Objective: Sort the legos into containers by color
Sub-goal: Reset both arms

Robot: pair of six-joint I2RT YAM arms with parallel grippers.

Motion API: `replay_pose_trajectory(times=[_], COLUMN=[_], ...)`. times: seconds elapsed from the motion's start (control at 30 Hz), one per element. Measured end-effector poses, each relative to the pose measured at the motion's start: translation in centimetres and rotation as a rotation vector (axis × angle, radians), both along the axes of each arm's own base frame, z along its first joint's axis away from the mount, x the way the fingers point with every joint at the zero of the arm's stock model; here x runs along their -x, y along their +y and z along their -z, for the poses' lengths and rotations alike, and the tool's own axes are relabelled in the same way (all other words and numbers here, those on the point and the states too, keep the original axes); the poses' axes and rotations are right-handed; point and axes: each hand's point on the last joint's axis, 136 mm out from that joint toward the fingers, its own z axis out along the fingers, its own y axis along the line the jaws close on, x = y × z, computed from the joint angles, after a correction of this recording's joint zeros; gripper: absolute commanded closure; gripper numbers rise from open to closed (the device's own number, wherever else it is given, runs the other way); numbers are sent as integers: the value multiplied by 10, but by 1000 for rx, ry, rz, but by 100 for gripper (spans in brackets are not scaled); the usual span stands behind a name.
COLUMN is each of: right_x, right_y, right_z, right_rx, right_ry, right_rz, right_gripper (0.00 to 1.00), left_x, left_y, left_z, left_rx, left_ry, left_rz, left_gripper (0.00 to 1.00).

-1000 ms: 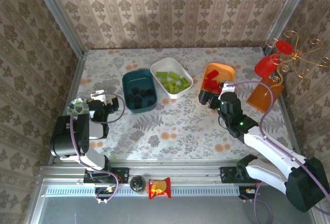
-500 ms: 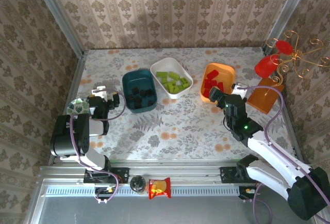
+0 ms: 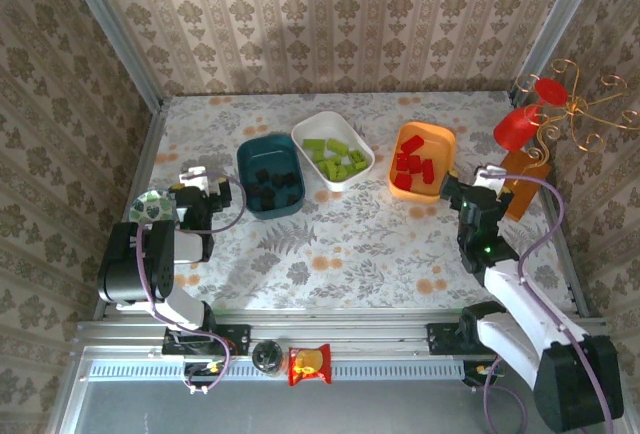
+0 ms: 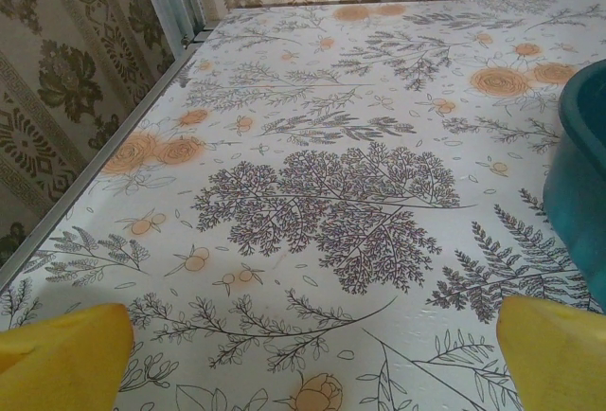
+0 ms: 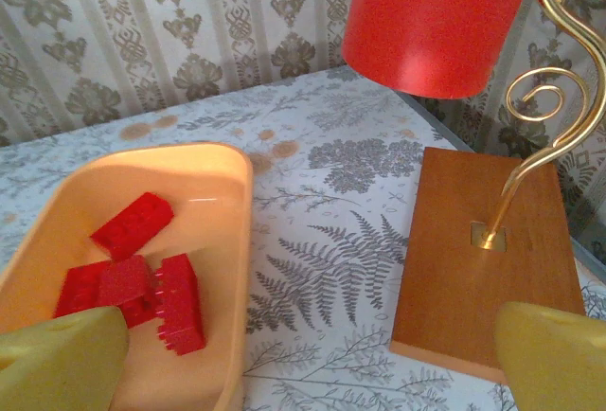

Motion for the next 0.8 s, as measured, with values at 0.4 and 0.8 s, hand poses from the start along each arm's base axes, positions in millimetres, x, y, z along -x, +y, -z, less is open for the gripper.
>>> replay_pose_trajectory(times=[0.4,0.8], right_x=[-36,-63], right_y=[11,22], right_z=[83,96], right_rx=[6,27], right_ry=[162,115], right_rz=[-146,-211], right_gripper=[0,0], left_x=[0,1], left_y=[-2,-2], left_z=[0,2], left_rx=[-8,-15], left_ry=[1,11], left_rz=[5,7], left_gripper=[0,0])
